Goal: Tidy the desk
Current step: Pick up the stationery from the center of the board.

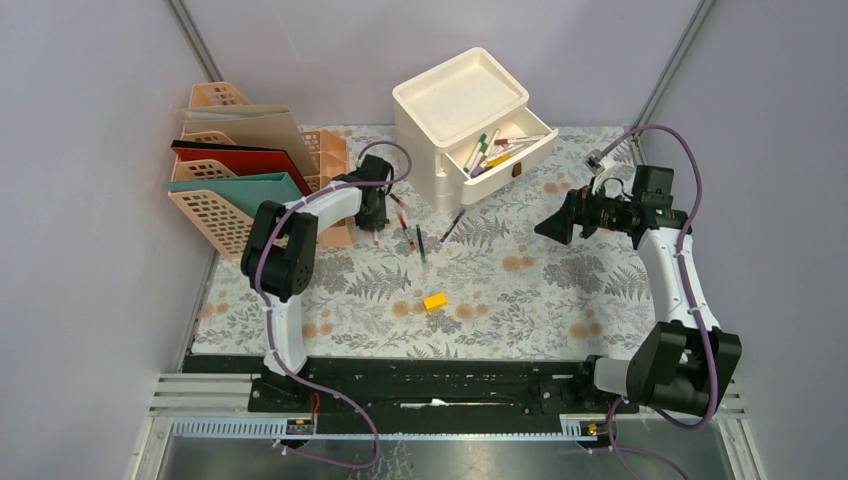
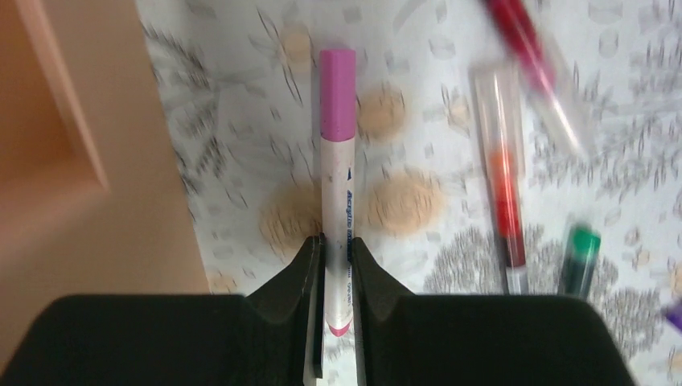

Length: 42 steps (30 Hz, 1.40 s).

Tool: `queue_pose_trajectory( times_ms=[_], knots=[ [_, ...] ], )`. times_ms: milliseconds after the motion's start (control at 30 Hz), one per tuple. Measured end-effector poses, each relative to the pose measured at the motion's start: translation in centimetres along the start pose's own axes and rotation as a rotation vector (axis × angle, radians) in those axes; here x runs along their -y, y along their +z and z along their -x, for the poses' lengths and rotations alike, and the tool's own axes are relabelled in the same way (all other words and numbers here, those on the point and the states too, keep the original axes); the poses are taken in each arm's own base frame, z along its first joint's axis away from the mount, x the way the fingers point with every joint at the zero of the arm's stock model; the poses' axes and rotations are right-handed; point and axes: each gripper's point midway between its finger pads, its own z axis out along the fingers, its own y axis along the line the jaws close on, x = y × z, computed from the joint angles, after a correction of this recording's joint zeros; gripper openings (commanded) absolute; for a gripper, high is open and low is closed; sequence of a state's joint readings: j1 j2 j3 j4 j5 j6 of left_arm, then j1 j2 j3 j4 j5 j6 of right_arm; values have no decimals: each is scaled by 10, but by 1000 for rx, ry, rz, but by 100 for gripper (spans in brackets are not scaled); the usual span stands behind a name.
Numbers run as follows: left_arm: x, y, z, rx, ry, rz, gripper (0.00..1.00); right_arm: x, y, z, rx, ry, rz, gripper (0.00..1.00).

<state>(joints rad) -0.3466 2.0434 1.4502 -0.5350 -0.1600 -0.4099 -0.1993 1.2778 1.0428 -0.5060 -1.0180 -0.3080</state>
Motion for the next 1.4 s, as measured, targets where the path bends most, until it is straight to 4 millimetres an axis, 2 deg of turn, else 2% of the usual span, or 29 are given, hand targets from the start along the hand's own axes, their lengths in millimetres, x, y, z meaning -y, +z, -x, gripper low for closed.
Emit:
queue_pose_trajectory(
  times_ms=[100,233,367,500,733,933,1067,1200,1300,1400],
  knots=[
    [5,-12,-22,-17,3,-19,0,-14,3,-5,-7,-10,72,98],
    [3,-31,-45,-21,-21,-47,0,-41,17,-25,-76,-45,175,97],
    [1,-54,-55,12,-60,-88,0,-75,37,-57,-171,-57,301,97],
    [8,-75,-61,56,-107,-167,0,-89,52,-78,-215,-17,357,97],
    [43,-109,-86,92,-197,-394,0,-81,86,-93,-175,185,357,97],
    [86,-131,-110,73,-226,-590,0,-70,108,-105,-134,383,363,100],
    [117,-146,-117,54,-197,-717,0,-62,121,-118,-116,530,374,99],
    [145,-147,-131,10,-155,-802,0,-53,134,-121,-109,676,388,97],
    [163,-143,-145,-49,-121,-840,0,-52,139,-113,-80,734,415,96],
    [176,-146,-150,-73,-103,-879,0,-56,138,-104,-58,742,441,93]
  ],
)
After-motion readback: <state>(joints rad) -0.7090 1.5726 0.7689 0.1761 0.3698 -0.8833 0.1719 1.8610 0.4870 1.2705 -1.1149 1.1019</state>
